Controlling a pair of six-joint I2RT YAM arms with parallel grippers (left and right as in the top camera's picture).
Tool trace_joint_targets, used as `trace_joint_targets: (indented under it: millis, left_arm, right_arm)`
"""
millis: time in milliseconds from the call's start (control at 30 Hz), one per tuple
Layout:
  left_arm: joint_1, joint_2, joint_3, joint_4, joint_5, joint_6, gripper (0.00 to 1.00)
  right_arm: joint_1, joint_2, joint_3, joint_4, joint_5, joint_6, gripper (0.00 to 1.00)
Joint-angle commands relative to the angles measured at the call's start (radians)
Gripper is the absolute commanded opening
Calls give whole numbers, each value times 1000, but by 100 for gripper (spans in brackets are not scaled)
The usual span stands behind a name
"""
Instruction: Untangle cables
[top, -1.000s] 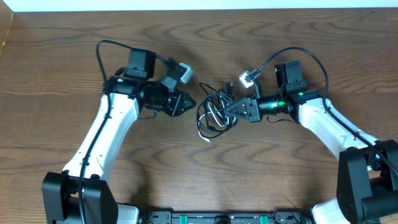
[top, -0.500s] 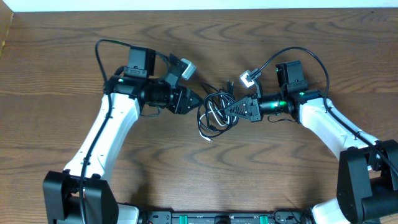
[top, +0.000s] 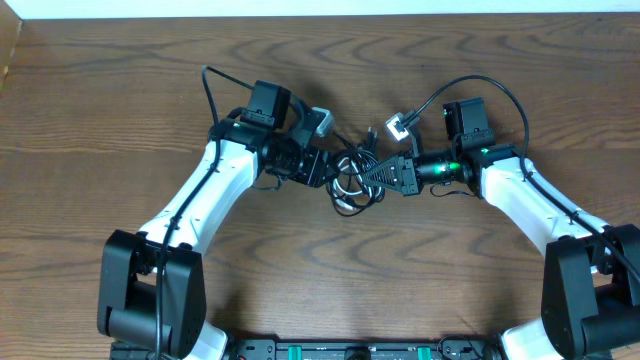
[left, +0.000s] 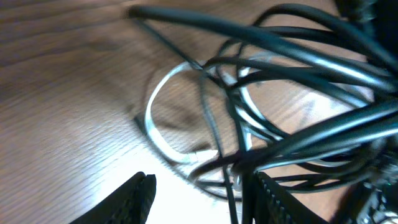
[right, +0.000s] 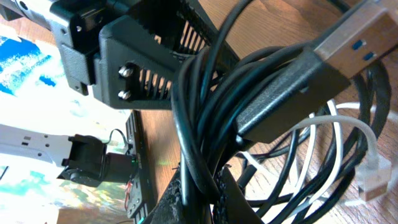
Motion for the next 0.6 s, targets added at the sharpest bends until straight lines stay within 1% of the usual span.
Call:
trace_joint_targets:
  millis: [0, 67, 133, 267, 300, 333, 400, 433, 467, 533, 567]
  left_arm:
    - [58, 21, -13, -10, -164, -40, 50]
    - [82, 21, -13, -10, -164, -52, 50]
    - [98, 21, -13, -10, -162, -62, 50]
    - [104, 21, -13, -8, -152, -62, 50]
    - [102, 21, -13, -6, -153, -68, 50]
    - [101, 21, -13, -4, -153, -79, 50]
    - [101, 21, -13, 7, -152, -97, 50]
    - [101, 21, -13, 14, -152, -101, 50]
    - [101, 21, -13, 21, -152, -105, 50]
    - [101, 21, -13, 31, -153, -116, 50]
    - [101, 21, -13, 35, -153, -126, 50]
  right_arm:
    - [-10, -25, 7, 5, -78, -26, 3]
    - [-12, -25, 7, 5, -78, -26, 4]
    - [-12, -25, 7, 5, -78, -26, 10]
    - [-12, -25, 7, 5, -78, -26, 36]
    - [-12, -25, 7, 5, -78, -26, 39]
    - [-12, -25, 7, 5, -78, -26, 39]
    - [-12, -25, 7, 3, -76, -26, 35]
    - [-12, -25, 7, 1, -65, -26, 34]
    - [-12, -25, 7, -4, -49, -26, 36]
    - [-12, -25, 7, -25, 6, -26, 45]
    - [-12, -25, 7, -37, 36, -24, 47]
